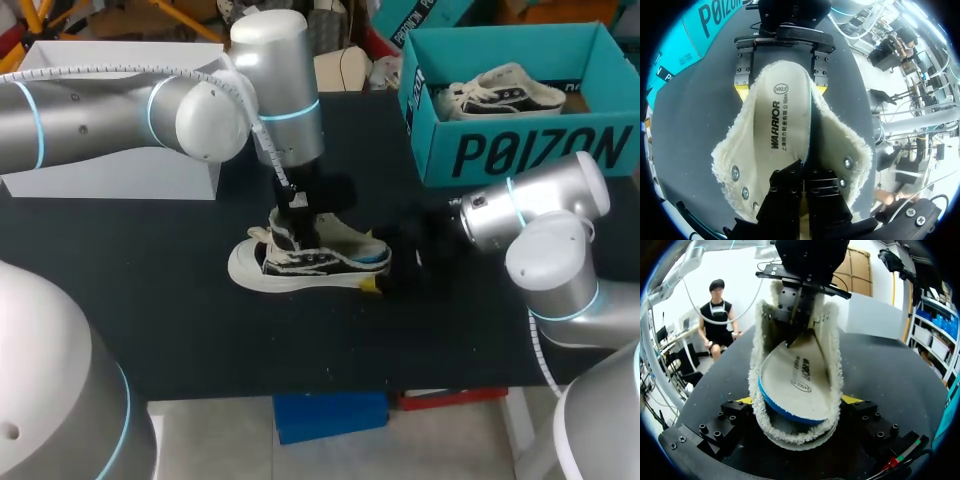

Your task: Take the shoe out of the shoebox, open the shoe tongue, remove and reinsert the insole, then place the shoe into the shoebox

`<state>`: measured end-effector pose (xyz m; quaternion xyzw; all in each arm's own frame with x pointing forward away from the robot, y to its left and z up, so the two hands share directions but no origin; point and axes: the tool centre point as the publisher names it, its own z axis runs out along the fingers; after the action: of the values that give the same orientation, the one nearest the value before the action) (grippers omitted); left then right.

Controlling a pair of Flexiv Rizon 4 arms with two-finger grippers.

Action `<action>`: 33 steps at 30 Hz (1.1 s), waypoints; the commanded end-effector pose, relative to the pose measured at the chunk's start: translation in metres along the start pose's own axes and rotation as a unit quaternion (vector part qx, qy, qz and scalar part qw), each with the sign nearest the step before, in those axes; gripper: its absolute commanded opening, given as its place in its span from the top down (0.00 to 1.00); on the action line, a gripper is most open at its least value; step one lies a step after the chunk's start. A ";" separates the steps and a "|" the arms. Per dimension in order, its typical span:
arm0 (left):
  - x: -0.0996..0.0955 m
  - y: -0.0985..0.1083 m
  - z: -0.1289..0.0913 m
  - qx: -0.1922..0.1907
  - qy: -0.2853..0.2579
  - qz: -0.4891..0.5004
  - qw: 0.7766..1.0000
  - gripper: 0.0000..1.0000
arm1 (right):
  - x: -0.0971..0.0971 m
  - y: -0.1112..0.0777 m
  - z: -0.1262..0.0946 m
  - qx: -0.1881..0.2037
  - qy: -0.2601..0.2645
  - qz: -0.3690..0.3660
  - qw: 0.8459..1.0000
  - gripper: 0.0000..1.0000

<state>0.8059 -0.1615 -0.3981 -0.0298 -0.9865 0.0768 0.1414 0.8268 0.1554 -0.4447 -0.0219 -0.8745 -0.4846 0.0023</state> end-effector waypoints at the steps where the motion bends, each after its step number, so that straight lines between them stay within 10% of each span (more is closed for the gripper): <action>1: 0.008 0.001 0.000 0.012 -0.023 0.000 1.000 1.00 | -0.002 -0.004 -0.001 0.001 0.001 0.001 1.000 1.00; 8: 0.015 0.000 0.000 0.027 -0.077 0.015 0.997 1.00 | -0.002 -0.004 -0.001 0.001 0.001 0.001 1.000 1.00; 15: 0.019 0.003 0.002 0.025 -0.110 0.019 0.993 0.24 | -0.002 -0.004 -0.001 0.001 0.001 0.001 1.000 1.00; 17: 0.020 0.004 0.003 0.024 -0.125 0.019 0.992 0.16 | -0.002 -0.004 -0.001 0.001 0.001 0.001 1.000 1.00; 33: 0.007 0.001 0.016 0.001 -0.228 -0.027 0.973 0.58 | -0.002 -0.004 -0.001 0.001 0.001 0.001 1.000 1.00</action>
<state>0.7981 -0.1607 -0.4043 0.0100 -0.9954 0.0812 -0.0508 0.8264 0.1550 -0.4449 -0.0215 -0.8744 -0.4847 0.0024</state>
